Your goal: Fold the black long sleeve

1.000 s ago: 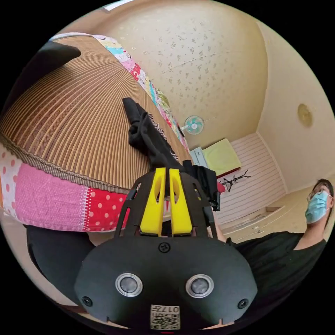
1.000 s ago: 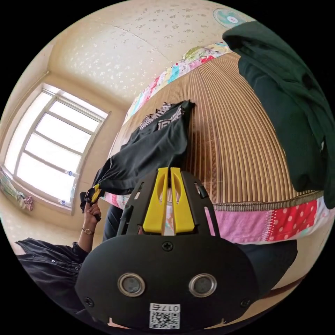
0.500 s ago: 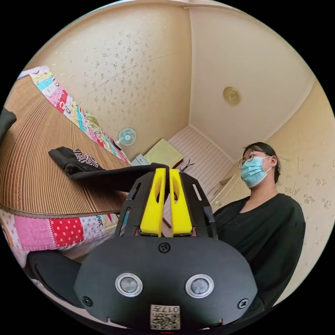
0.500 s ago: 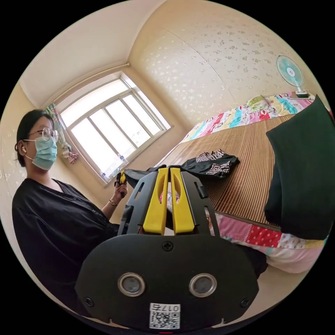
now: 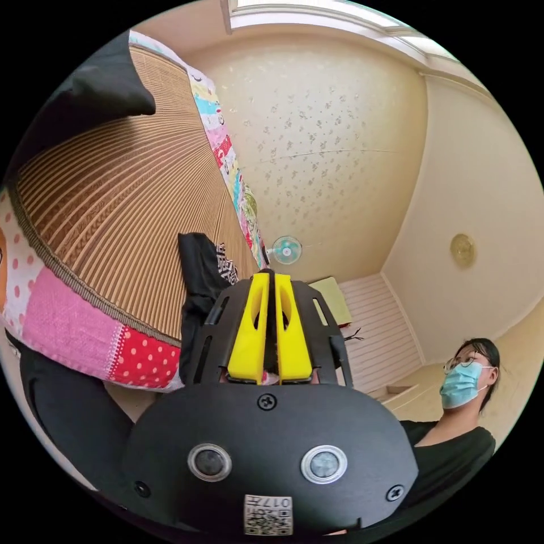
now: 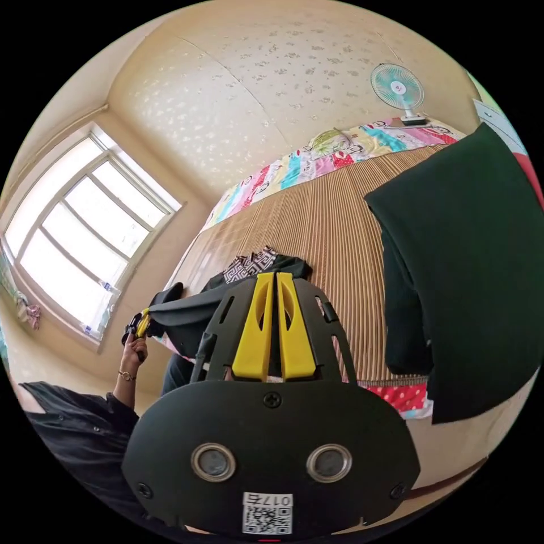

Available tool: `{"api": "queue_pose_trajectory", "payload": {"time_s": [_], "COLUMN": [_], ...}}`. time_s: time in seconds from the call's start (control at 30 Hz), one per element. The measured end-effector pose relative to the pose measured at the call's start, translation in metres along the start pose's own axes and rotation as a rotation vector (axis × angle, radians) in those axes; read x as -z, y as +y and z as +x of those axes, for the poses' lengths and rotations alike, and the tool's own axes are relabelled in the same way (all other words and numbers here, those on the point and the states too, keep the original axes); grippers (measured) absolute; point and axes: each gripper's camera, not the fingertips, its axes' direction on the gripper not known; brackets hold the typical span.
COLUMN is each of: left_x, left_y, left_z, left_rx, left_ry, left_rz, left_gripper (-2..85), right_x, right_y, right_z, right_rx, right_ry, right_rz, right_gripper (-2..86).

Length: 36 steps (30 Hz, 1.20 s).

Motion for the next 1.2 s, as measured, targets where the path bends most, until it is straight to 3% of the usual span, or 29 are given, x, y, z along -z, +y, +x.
{"api": "queue_pose_trajectory", "payload": {"time_s": [0.2,0.33,0.47,0.53,0.7,0.77,0.87,0.93,1.2], "left_x": [-0.083,-0.116,-0.099,-0.096,-0.103,-0.111,-0.125,-0.133,-0.156], "left_y": [-0.083,-0.115,-0.094,-0.064,0.008,0.028,0.048,0.057,0.073], "left_z": [-0.017,-0.053,-0.043,-0.037,-0.039,-0.044,-0.061,-0.062,0.026], "left_rx": [0.003,0.063,-0.013,-0.035,0.005,0.047,0.156,0.18,-0.145], "left_ry": [-0.141,-0.191,-0.22,-0.31,-0.385,-0.347,-0.306,-0.247,-0.434], "left_rz": [0.024,-0.027,-0.028,-0.124,-0.238,-0.261,-0.261,-0.242,-0.212], "left_gripper": [1.4,10.7,14.7,15.2,18.6,18.3,13.5,6.8,4.3], "right_x": [-0.125,-0.205,-0.206,-0.211,-0.271,-0.312,-0.365,-0.394,-0.506], "right_y": [-0.087,-0.118,-0.108,-0.094,-0.055,-0.044,-0.033,-0.025,0.009], "right_z": [0.008,0.04,0.018,-0.005,-0.087,-0.135,-0.196,-0.232,-0.301], "right_rx": [-0.009,-0.096,-0.041,0.046,0.264,0.337,0.397,0.452,0.618], "right_ry": [0.162,0.216,0.287,0.25,0.082,-0.092,-0.194,-0.166,0.099], "right_rz": [-0.063,-0.182,-0.105,-0.104,-0.279,-0.421,-0.548,-0.611,-0.933], "right_gripper": [2.1,4.6,11.0,11.4,11.6,12.8,15.0,16.8,19.7]}}
